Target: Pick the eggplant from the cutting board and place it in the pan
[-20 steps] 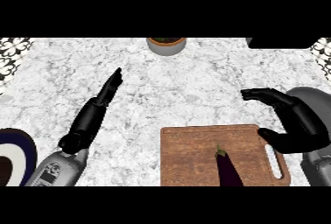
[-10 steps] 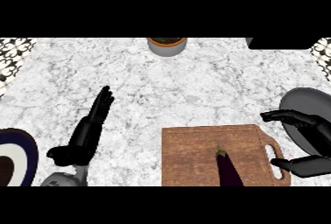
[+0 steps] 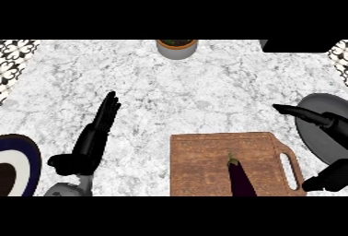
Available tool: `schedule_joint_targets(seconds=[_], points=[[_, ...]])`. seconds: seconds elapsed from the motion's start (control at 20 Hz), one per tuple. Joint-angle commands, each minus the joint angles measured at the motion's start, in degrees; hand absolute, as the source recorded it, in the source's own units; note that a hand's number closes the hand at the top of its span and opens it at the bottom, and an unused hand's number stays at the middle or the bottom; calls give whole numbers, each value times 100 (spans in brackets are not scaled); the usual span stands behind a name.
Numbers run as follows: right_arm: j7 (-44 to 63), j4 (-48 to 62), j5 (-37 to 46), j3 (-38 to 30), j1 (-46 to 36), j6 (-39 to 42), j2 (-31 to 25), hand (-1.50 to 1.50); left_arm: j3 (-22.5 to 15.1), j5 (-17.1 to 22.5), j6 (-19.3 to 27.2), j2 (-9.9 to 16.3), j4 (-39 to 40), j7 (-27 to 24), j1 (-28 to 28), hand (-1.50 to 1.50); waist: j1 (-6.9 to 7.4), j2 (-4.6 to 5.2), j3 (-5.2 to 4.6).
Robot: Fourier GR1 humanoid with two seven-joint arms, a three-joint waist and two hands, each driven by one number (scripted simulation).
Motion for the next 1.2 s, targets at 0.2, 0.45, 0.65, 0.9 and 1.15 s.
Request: schedule_joint_targets(seconds=[0.2, 0.45, 0.65, 0.9, 1.15], points=[[1317, -526, 972, 1080, -758, 393, 106, -150, -14, -68, -65, -25, -112, -28, 171, 0, 78, 5, -5], [1664, -698, 2110, 2040, -874, 655, 103, -150, 109, -35, -116, -24, 33, 84, -90, 0, 40, 10, -4], [1878, -602, 2883, 2571, -1029, 593, 562, -150, 210, -28, -69, -104, -1, 340, -289, 0, 10, 8, 1], [1960, -493, 3442, 2647, -793, 817, 877, -150, 141, -256, -143, -334, 345, -214, 22, 0, -26, 4, 1], [1822, -592, 3794, 2237, -359, 1048, 1079, -150, 342, -310, -245, -306, -172, 83, 229, 0, -32, -2, 1]])
